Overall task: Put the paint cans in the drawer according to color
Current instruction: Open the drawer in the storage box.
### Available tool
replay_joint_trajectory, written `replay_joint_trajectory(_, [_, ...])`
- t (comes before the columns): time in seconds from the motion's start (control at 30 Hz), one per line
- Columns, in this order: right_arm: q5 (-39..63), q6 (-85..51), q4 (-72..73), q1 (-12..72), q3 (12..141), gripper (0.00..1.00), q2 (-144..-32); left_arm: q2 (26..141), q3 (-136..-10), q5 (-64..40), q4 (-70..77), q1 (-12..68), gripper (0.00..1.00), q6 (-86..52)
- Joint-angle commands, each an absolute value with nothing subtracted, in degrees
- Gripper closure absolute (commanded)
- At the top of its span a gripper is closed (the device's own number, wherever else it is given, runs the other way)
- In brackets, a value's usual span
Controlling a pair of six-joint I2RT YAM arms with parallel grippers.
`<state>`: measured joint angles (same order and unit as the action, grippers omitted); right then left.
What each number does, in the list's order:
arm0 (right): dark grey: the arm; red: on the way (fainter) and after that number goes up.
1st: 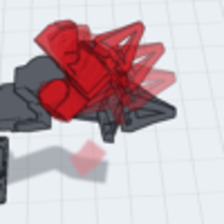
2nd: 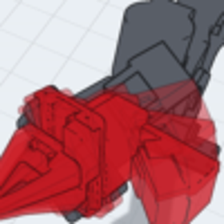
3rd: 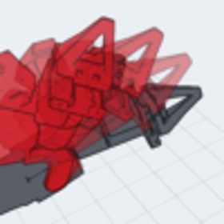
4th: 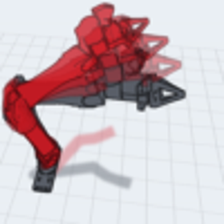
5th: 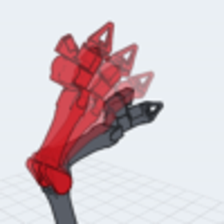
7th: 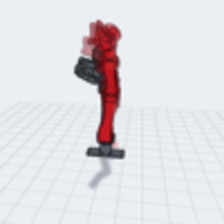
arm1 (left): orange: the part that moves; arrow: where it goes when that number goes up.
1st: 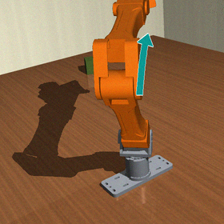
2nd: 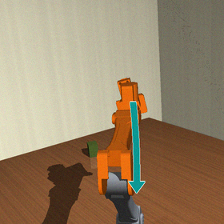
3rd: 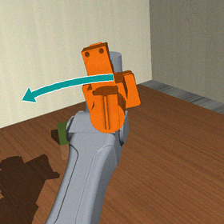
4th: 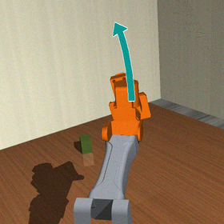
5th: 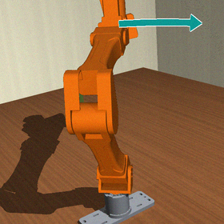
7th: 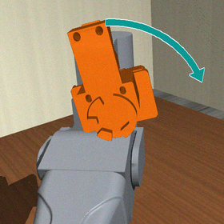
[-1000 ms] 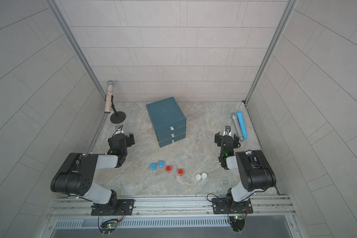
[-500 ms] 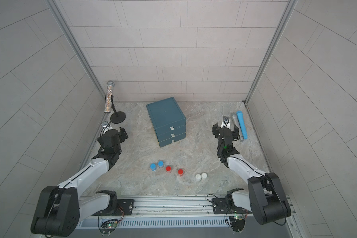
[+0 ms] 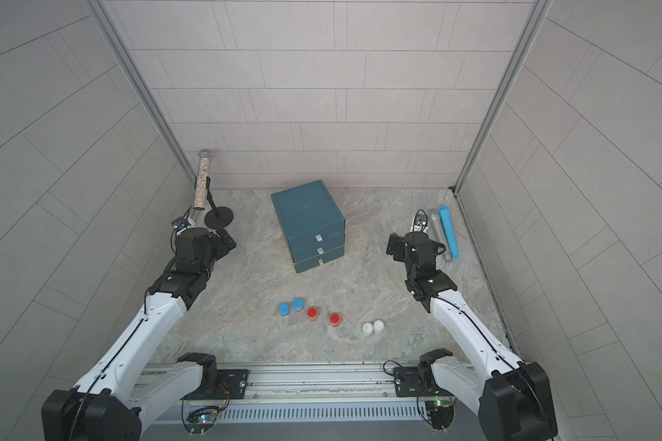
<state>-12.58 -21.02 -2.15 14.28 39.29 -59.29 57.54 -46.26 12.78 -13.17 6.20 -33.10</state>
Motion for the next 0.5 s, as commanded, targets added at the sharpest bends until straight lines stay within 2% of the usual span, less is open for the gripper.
replay_joint_trajectory(0.0, [-7.2,-24.3,-7.9,17.0,41.4,0.0,-59.9,58.3,-51.8,3.2,-20.0,7.0,0.0,-35.6])
replay_joint_trajectory(0.47, [11.0,-31.2,-1.7,21.4,45.2,0.01,-62.1,71.2,-73.1,-19.6,-26.1,8.1,0.0,-32.9])
